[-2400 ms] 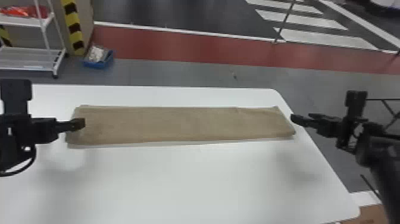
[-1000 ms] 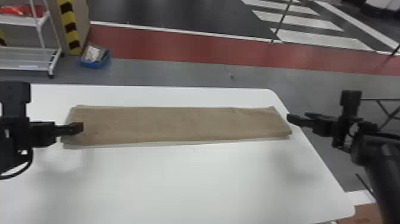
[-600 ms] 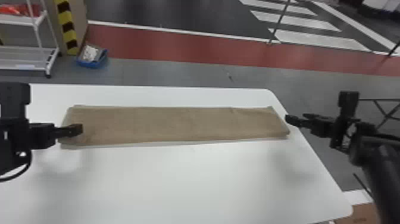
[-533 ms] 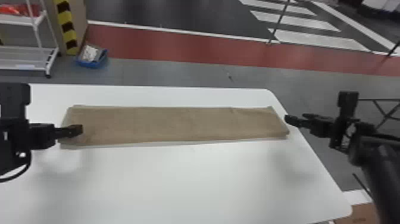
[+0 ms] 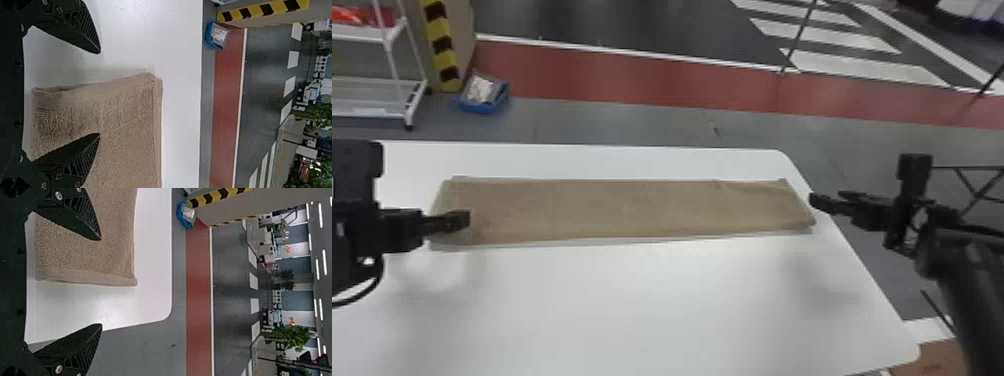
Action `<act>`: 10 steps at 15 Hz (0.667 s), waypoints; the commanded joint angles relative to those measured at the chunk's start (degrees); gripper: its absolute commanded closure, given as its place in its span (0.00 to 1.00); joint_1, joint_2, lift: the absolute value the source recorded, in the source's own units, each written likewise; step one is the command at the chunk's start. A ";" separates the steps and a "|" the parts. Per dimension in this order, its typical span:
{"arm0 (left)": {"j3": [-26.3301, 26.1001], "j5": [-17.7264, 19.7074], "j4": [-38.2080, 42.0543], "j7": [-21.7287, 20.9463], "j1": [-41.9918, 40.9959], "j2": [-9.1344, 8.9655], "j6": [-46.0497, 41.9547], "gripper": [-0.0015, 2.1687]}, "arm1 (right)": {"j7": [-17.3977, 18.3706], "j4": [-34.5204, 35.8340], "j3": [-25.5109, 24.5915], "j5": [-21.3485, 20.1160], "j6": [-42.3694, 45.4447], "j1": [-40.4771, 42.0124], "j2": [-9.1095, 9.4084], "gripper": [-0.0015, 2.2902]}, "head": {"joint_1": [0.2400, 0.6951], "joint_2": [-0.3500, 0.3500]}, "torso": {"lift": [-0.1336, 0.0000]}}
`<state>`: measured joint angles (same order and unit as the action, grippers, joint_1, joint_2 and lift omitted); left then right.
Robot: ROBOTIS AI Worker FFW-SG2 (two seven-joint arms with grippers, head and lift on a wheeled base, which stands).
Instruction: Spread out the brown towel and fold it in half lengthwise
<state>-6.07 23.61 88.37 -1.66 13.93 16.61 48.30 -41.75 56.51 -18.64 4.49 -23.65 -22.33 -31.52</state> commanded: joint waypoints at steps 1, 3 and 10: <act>0.00 -0.05 -0.04 -0.01 0.04 0.00 0.00 0.07 | 0.00 0.00 -0.08 0.08 0.14 0.01 -0.12 0.05 | 1.00 0.10 | 0.04; -0.08 0.04 0.05 -0.01 -0.05 0.00 0.00 0.07 | 0.00 0.00 -0.08 0.17 0.14 0.19 -0.12 0.05 | 1.00 0.10 | 0.04; 0.00 0.04 0.66 -0.01 -0.13 0.00 0.18 0.07 | 0.00 0.00 -0.08 -0.01 -0.04 0.19 -0.12 0.05 | 1.00 0.10 | 0.04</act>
<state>-6.07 23.65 88.94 -1.67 13.81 16.61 48.47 -41.75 56.51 -18.72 4.55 -23.62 -22.14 -31.63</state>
